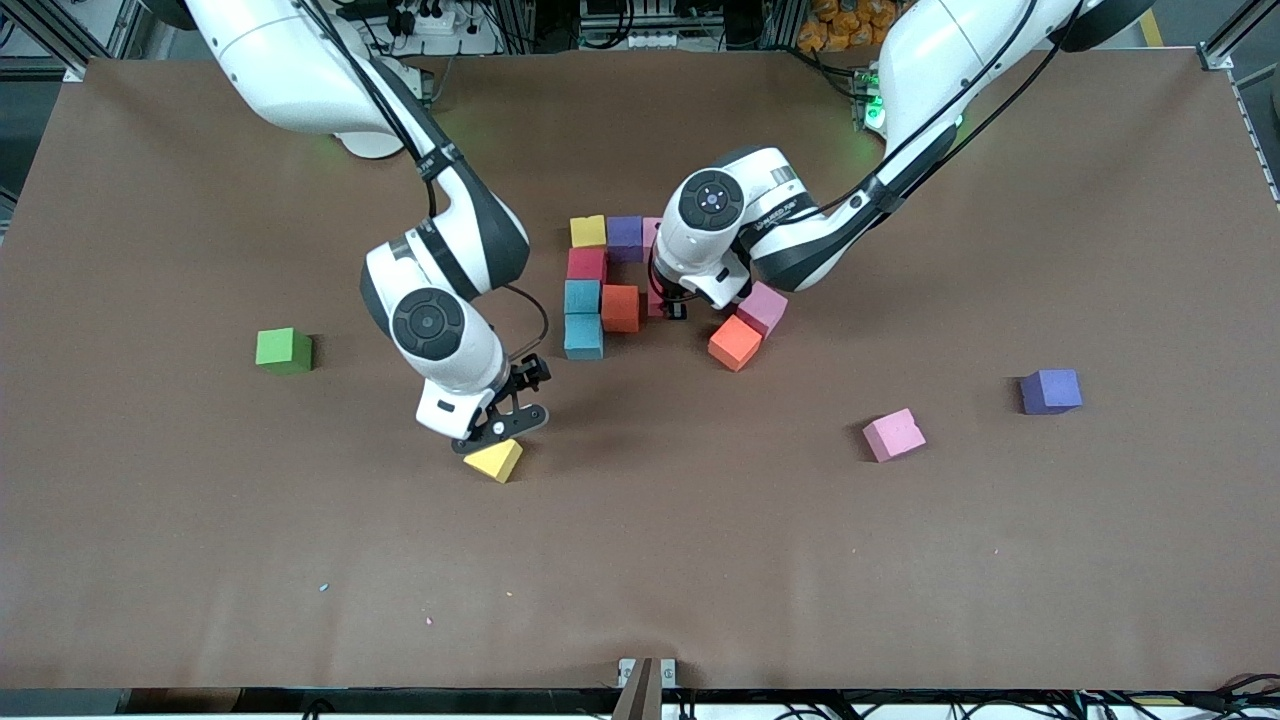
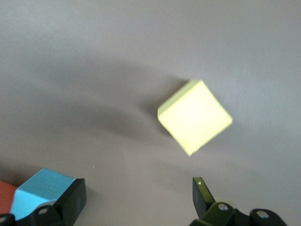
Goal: Arrange 11 blocks into digit 3
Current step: 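Grasp the yellow cube with the right gripper while left holds pink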
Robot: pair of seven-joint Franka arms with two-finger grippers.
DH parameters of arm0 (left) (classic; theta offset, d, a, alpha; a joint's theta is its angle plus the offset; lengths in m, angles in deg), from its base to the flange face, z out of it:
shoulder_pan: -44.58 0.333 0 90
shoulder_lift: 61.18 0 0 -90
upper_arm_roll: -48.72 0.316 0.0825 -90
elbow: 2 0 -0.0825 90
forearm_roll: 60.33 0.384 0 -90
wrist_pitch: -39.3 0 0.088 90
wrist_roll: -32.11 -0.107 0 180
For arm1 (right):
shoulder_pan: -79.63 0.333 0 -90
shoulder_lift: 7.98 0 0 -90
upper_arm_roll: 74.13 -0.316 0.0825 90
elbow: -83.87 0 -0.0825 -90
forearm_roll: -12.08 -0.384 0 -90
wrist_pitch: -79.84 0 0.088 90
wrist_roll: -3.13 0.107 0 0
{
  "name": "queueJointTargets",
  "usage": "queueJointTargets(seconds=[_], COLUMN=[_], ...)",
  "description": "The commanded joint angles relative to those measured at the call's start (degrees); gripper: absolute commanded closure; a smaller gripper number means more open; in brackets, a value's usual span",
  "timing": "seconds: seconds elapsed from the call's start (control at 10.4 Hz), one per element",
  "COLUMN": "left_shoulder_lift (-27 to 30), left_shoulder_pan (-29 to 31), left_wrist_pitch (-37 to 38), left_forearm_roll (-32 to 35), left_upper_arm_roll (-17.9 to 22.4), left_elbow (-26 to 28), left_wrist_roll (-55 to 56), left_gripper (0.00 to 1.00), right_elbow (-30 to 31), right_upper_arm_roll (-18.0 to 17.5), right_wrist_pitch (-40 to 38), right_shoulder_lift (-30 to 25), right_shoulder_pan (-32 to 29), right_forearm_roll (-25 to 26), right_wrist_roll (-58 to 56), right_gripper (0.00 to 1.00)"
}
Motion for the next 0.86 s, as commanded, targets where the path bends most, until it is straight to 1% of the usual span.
queueJointTargets(seconds=[0.0, 0.19, 0.48, 0.67, 0.77], left_shoulder_lift=[-0.1, -1.0, -1.9, -2.1, -2.1], left_shoulder_pan=[-1.4, -2.0, -3.6, -6.5, -6.6], left_wrist_pitch=[-2.5, -3.2, -5.1, -5.7, -5.9], left_forearm_roll=[3.1, 4.6, 6.3, 8.0, 8.1], left_upper_arm_roll=[1.1, 1.3, 2.6, 5.2, 5.3], left_elbow=[1.7, 2.0, 2.1, 1.9, 1.8], left_wrist_roll=[3.6, 5.1, 6.7, 8.3, 8.3], left_gripper=[0.98, 0.98, 0.99, 0.99, 0.99], right_elbow=[-3.5, -3.6, -3.6, -3.5, -3.3], right_upper_arm_roll=[1.0, 1.1, 2.8, 2.9, 2.9], right_wrist_pitch=[1.6, 5.6, 9.6, 11.4, 13.3], right_shoulder_lift=[3.4, 4.4, 5.9, 7.1, 7.7], right_shoulder_pan=[-0.5, -1.3, -1.5, -1.8, -1.8], right_forearm_roll=[2.6, 3.3, 3.6, 2.6, 2.4], right_wrist_roll=[-9.2, -16.8, -26.6, -26.7, -26.9], right_gripper=[0.00, 0.00, 0.00, 0.00, 0.00])
